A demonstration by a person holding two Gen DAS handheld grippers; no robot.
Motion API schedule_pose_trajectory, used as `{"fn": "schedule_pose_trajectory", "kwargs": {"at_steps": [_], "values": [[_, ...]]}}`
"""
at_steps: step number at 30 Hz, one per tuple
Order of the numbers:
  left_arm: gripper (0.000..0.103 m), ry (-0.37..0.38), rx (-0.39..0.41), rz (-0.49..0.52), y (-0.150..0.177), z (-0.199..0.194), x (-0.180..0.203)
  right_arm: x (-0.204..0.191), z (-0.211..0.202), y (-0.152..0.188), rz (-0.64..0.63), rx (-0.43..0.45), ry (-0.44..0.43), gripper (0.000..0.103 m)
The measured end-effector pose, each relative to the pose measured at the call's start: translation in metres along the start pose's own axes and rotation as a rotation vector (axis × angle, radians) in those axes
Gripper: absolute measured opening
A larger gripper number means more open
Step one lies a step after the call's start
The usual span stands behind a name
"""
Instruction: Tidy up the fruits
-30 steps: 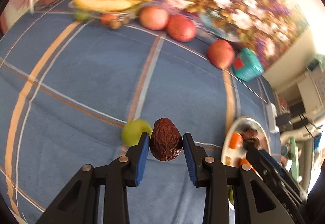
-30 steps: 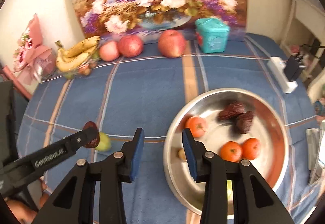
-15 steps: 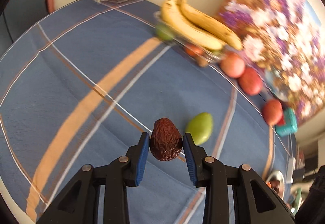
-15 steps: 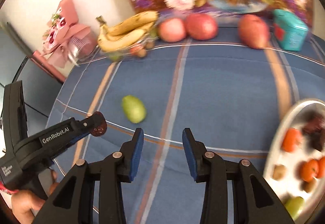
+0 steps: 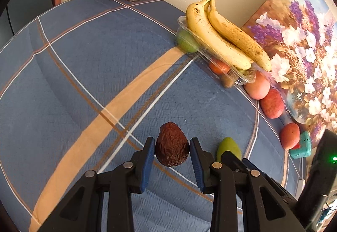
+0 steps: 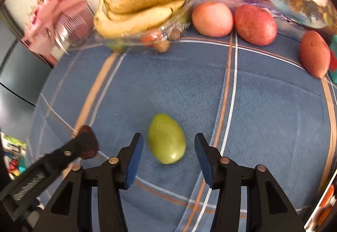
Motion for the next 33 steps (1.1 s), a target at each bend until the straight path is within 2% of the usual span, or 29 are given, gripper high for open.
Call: {"fn": "schedule_pose_trajectory", "kwargs": {"at_steps": [2,4,8,13,19,25,33], "values": [[0.036,-0.001,-0.002,-0.004,-0.001,0.003,-0.002,-0.001,0.006,-0.002,0.013,-0.002,-0.03,0.05],[0.036,0.0,-0.005,-0.004,-0.001,0.004,-0.003,-0.005,0.008,-0.002,0.016,-0.002,-0.058,0.04],[0.036,0.005,-0.007,0.01,0.003,0.0,0.0,-0.013,0.0,0.005,-0.018,0.008,-0.029,0.04],[0.036,0.018,-0.003,0.042,0.017,-0.018,0.008,-0.013,-0.038,0.024,-0.034,0.051,-0.02,0.04],[0.036,0.052,0.004,0.08,0.04,-0.045,0.028,-0.01,-0.09,0.049,-0.041,0.11,0.035,0.04],[0.036,0.082,0.01,0.159,0.07,-0.067,0.058,0.013,-0.144,0.083,0.037,0.188,0.039,0.04],[0.036,0.106,-0.012,0.278,0.11,-0.078,0.107,0.072,-0.178,0.113,0.174,0.244,0.097,0.04]]}}
Point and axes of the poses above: each gripper's, at about its wrist camera, not at the fingertips, and z roughly the way its jaws point, x to its right, y to its underside, the point moved 4 cm from there along z, roughly the way its jaws point, and after that the axes turned 1 degree about -x, right-handed, at the moved point
